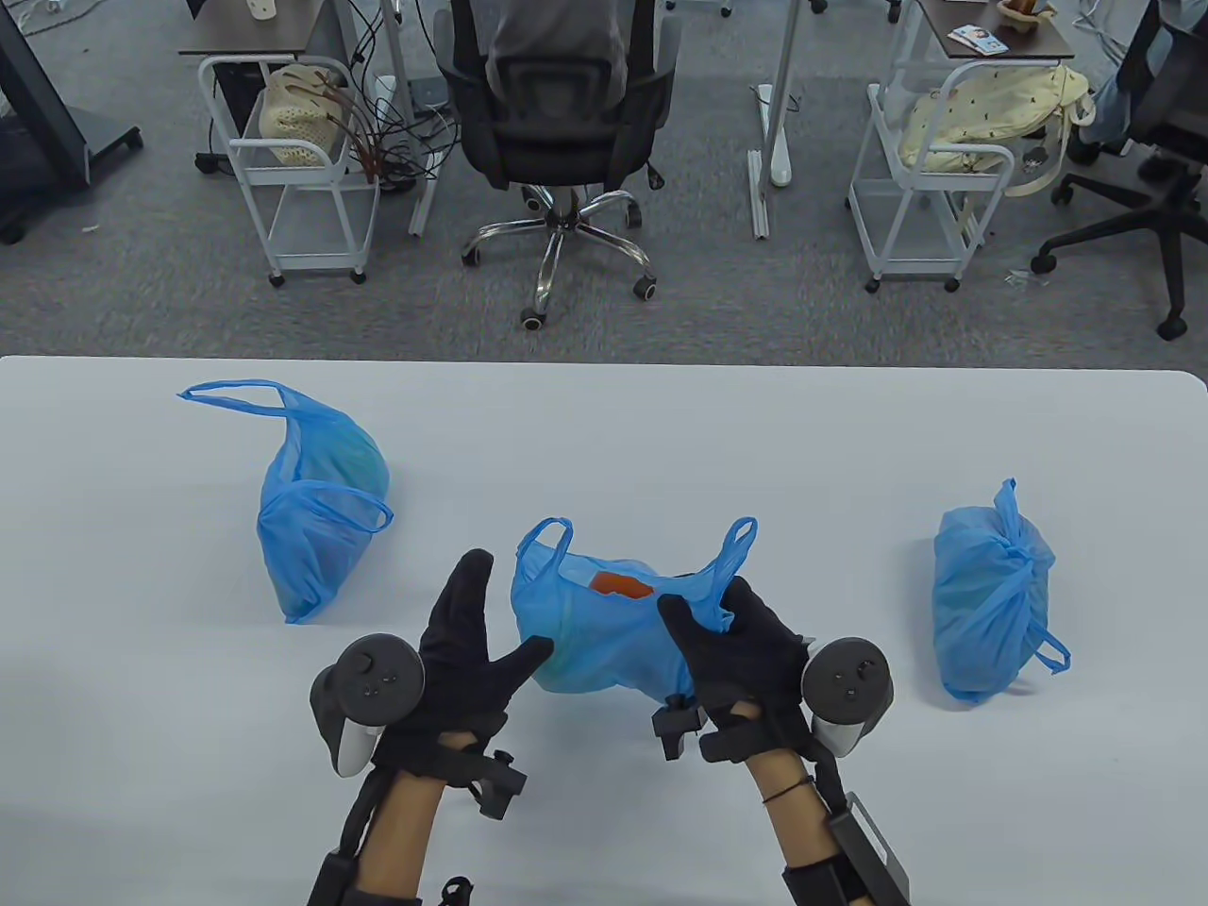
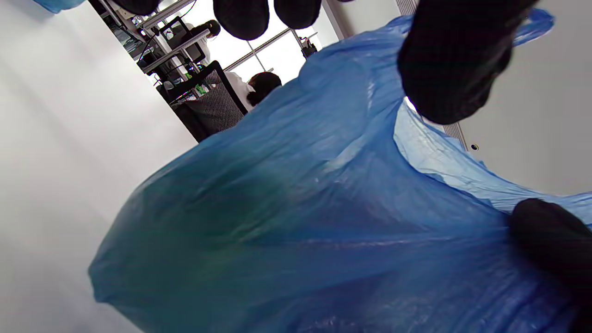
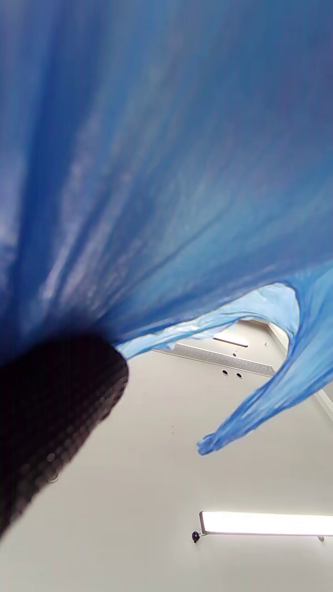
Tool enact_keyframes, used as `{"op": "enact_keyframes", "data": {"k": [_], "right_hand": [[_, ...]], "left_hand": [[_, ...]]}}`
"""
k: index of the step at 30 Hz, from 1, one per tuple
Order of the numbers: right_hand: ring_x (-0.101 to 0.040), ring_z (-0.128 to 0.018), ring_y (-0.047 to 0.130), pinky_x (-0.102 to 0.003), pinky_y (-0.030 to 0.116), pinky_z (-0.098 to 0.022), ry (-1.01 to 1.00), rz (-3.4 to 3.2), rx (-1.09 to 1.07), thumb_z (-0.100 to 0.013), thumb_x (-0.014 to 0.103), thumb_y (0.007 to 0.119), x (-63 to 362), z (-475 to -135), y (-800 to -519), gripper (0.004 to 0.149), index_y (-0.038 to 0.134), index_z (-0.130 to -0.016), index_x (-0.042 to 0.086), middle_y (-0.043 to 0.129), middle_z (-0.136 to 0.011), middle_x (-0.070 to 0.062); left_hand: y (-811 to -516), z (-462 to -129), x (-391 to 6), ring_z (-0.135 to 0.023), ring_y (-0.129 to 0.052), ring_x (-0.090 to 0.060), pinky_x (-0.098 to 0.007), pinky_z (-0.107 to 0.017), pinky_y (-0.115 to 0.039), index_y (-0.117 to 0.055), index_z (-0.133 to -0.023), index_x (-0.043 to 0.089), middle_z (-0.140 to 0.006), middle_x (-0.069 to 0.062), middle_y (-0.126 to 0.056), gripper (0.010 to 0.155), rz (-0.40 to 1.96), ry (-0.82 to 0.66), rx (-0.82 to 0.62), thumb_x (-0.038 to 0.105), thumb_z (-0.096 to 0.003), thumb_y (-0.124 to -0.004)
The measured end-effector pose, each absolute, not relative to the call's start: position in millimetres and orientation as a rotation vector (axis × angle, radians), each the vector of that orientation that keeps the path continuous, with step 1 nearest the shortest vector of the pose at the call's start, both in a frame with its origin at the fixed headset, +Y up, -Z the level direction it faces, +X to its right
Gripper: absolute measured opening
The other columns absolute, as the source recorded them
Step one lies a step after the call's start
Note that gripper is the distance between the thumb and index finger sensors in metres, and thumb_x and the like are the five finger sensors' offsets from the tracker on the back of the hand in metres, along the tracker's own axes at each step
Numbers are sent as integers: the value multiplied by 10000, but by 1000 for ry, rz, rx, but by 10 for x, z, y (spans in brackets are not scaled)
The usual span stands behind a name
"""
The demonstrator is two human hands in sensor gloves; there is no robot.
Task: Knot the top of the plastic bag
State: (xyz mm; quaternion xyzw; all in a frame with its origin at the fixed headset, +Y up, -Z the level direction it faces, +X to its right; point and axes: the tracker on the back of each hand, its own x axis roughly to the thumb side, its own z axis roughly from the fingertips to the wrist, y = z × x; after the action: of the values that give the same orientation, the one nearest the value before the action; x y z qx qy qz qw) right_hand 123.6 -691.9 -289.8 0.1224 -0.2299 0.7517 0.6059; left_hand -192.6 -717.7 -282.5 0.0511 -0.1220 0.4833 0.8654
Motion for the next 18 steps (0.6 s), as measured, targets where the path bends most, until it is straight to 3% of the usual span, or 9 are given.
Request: {"op": "enact_keyframes", "data": {"k": [7,13,18], "right_hand": [[-310,-550,1054,-583,861,-442,-466,1758,342,-430,317,956,1091,-2903,-7060,185,812,-502,226,958,-654,-54],[-317,-545,1050,-591,849,-439,-433,1766,347,-427,330,957,1095,-2938,-7119,190,817,-502,226,960,-647,-55],[-311,-523,1043,-590,838,-431,-441,1776,343,-427,335,952,1106,-2935,-7103,243,804,-574,211,945,-653,-55]], "left_hand": [[-7186,-2801,-1854,-1143,-508,-377,-744,-744,-443,-304,-1140,272,-1252,-39,-396,877,1035,-218,129,553,-498,-831],[-7205,-2821,-1796,-1089,-686,-333,-720,-740,-509,-493,-1102,318,-1176,34,-649,762,1030,-193,140,497,-478,-892],[-7171,-2781,-1704,-1007,-807,-281,-697,-729,-555,-587,-1071,315,-1001,73,-835,708,945,-160,230,450,-463,-925]]}}
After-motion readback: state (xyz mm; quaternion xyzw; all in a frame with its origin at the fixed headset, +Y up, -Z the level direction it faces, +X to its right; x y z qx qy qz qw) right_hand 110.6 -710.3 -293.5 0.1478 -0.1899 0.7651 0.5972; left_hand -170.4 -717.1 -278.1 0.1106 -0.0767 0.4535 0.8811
